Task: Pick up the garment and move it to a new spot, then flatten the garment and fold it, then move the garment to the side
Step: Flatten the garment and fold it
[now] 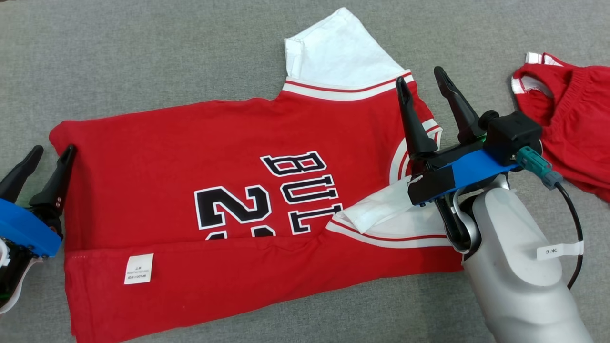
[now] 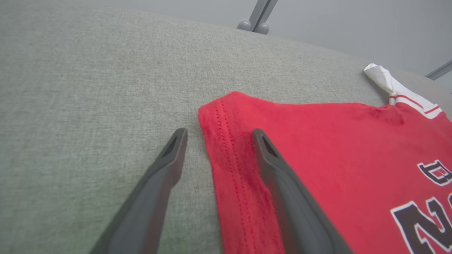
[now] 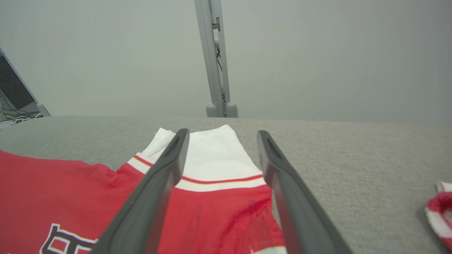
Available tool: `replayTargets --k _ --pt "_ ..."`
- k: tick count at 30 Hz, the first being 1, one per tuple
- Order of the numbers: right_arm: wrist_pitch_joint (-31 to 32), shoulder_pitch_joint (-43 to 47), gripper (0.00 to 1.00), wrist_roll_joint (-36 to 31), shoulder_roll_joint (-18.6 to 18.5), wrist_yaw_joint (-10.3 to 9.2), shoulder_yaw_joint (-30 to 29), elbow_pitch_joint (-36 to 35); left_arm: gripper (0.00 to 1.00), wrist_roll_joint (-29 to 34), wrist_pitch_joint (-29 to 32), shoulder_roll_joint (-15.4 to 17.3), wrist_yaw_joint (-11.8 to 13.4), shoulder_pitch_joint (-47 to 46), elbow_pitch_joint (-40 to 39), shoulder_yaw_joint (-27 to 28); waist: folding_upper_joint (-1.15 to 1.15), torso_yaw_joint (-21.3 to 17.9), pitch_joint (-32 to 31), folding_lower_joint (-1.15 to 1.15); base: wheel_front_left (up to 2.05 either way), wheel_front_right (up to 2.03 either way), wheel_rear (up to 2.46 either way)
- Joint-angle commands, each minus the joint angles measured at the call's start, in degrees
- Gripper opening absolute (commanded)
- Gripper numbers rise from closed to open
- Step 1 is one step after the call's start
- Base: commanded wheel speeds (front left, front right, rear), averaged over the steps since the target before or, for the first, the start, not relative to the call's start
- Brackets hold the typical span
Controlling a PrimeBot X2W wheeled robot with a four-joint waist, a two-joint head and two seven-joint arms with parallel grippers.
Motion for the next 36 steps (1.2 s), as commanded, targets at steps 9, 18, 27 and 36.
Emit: replayTargets --k 9,18,27,36 --pt "-0.02 2.22 1.00 0.41 -0.23 0.00 0.19 -1.77 1.00 1.21 -1.07 -3.28 0.08 -3.85 8.52 -1.55 -0.01 -1.05 0.02 0.00 0.00 0.00 0.00" --pt "-0.02 3.70 1.00 0.48 -0.23 0.00 -0.38 -2.27 0.46 1.89 -0.89 -7.00 0.08 -3.69 11.52 -3.00 -0.01 -1.64 -0.41 0.00 0.00 0.00 0.00" --pt "-0.02 2.69 1.00 -0.72 -0.24 0.00 -2.64 -0.52 0.00 5.47 -0.99 -9.76 0.08 -3.06 14.75 0.21 -0.01 -0.36 -2.79 0.00 0.00 0.00 0.00" --pt "-0.02 0.82 1.00 -2.48 -0.24 0.00 -5.24 3.09 0.00 15.44 -1.06 -14.93 0.08 1.62 13.07 13.27 -0.01 2.33 -5.27 0.00 0.00 0.00 0.00"
